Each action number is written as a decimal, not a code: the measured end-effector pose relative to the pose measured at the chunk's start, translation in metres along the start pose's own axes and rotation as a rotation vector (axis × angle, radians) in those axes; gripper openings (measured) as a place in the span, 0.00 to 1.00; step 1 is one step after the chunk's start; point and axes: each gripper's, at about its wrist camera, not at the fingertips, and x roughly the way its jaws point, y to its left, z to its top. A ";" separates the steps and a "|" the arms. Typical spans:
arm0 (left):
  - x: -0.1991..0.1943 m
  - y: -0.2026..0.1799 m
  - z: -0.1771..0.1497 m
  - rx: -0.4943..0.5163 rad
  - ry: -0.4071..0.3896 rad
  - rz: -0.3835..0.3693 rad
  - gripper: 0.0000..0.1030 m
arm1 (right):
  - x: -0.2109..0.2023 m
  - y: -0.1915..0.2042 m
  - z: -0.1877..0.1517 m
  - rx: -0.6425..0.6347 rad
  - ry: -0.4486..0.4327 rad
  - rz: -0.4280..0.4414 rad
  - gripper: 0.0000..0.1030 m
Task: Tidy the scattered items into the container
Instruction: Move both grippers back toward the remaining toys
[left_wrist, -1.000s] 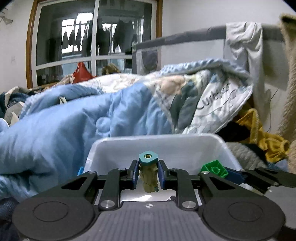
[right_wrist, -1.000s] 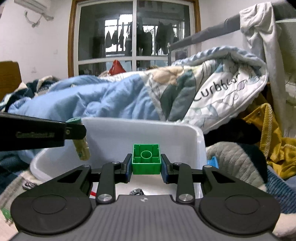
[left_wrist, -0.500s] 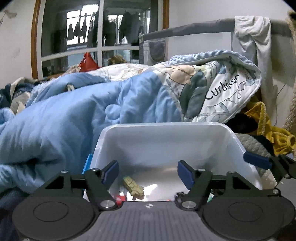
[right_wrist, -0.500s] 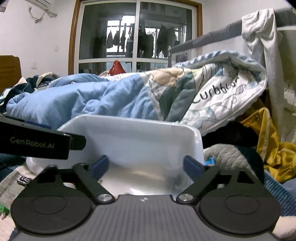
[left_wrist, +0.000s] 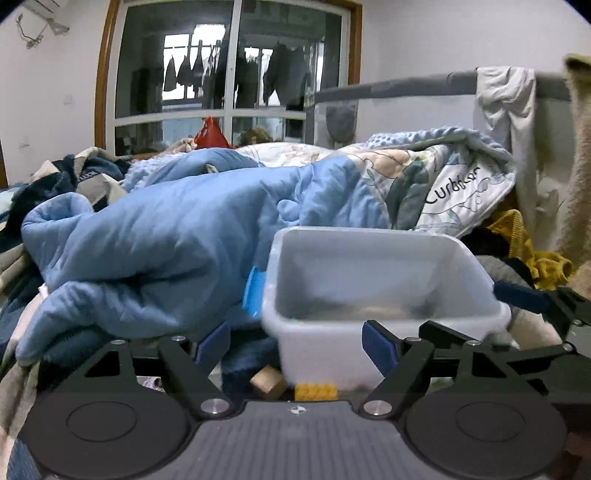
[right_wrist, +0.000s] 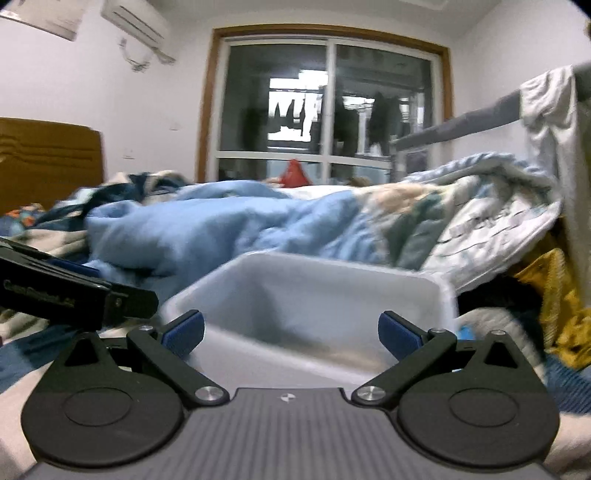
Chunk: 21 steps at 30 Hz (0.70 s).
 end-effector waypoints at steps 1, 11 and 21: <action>-0.005 0.004 -0.008 0.003 0.002 0.005 0.81 | -0.001 0.004 -0.005 0.004 0.008 0.019 1.00; -0.028 0.060 -0.085 -0.052 0.109 0.044 0.81 | 0.010 0.047 -0.051 -0.014 0.189 0.154 1.00; 0.013 0.116 -0.102 -0.256 0.201 0.077 0.81 | 0.033 0.079 -0.084 -0.084 0.300 0.146 1.00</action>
